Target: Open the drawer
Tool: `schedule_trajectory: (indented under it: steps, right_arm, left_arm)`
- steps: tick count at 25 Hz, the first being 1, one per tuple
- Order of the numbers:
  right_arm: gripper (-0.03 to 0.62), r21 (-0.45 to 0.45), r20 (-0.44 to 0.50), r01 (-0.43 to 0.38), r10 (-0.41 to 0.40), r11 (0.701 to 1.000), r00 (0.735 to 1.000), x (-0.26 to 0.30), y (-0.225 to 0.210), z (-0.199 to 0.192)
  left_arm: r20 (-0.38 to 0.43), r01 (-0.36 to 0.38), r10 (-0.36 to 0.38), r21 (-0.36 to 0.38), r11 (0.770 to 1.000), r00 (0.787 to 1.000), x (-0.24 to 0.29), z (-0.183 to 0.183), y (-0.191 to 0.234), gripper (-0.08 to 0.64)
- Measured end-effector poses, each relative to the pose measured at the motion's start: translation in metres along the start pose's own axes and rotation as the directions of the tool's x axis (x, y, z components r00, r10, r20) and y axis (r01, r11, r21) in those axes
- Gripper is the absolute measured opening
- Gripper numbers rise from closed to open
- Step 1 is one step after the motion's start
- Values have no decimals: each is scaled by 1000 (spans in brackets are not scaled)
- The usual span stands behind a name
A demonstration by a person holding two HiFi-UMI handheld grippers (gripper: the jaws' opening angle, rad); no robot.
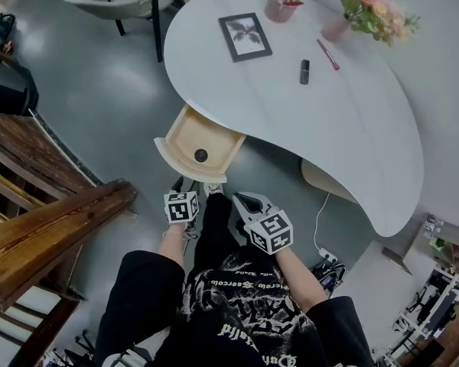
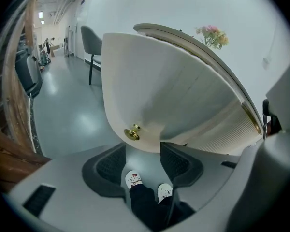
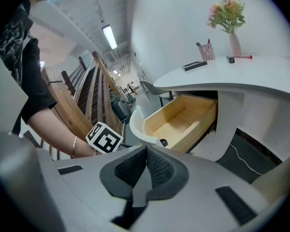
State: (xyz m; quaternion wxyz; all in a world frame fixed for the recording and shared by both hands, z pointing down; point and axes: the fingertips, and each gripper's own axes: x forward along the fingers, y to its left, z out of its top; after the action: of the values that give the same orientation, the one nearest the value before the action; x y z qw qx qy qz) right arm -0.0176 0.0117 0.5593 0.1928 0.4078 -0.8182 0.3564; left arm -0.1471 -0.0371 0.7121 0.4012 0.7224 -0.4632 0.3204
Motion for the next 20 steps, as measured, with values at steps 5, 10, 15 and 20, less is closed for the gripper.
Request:
schedule_trajectory:
  steps: [5,10,15,20]
  right_arm:
    - [26,-6,16,17,-17,1000,1000,-7,-6,5]
    - [26,-30,46,34,-32,999,998,-23,-12,15]
    - [26,-33,78,52,-49,998,996,-42,-25,22]
    - [26,-18,112,74,-72,997,991,-61,-36,26]
  left_arm:
    - [65,-15,17,-29,999,998,-16,14,-9,218]
    - [115,-57,57,2,998,992,-42,23,-15,218]
    - [198,-58,67,-50,997,978,-78,28,-26,218]
    - [254,-50,58,-38,998,966,-107,27,-50,218]
